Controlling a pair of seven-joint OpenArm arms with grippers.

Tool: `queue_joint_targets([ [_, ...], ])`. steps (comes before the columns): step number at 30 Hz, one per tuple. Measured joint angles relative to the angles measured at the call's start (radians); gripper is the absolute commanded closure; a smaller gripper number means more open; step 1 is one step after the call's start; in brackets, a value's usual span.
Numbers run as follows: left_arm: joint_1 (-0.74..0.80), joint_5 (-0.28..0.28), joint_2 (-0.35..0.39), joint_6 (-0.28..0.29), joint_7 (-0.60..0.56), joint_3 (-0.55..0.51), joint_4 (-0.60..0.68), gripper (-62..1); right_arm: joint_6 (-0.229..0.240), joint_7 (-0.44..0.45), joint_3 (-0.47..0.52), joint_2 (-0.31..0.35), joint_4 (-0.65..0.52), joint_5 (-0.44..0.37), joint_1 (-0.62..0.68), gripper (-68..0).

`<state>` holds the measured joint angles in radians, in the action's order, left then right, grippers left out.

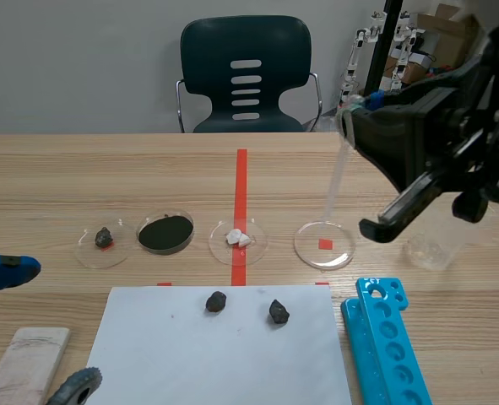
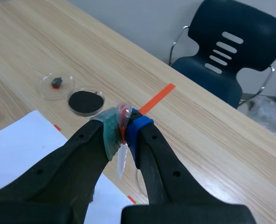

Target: Put the dropper in the beaker

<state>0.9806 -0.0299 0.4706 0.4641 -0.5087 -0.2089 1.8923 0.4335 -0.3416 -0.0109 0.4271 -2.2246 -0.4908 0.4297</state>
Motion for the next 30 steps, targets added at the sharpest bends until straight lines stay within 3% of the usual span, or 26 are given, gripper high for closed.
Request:
queue_joint_targets([
  [3,0.000,0.000,0.000,0.000,0.000,0.000,0.000,-57.2,-0.001,0.000,0.031,0.019,0.000,-0.013,0.000,-0.2],
  [7,0.000,0.000,0.000,0.000,0.000,0.000,0.000,-57.2,-0.051,0.000,0.063,0.070,0.000,-0.062,0.000,-0.2],
  [12,0.000,0.000,0.000,0.000,0.000,0.000,0.000,-57.2,-0.055,0.027,0.096,0.117,0.016,-0.086,-0.002,-0.2],
  [14,0.000,0.000,0.000,0.000,0.000,0.000,0.000,-57.2,-0.081,0.057,0.096,0.127,0.048,-0.086,-0.003,-0.2],
  [22,0.000,0.000,0.000,0.000,0.000,0.000,0.000,-57.2,-0.090,0.084,0.099,0.170,0.245,-0.105,-0.087,-0.2],
  [30,0.000,0.000,0.000,0.000,0.000,0.000,0.000,-57.2,-0.090,0.114,0.099,0.211,0.342,-0.149,-0.174,-0.2],
])
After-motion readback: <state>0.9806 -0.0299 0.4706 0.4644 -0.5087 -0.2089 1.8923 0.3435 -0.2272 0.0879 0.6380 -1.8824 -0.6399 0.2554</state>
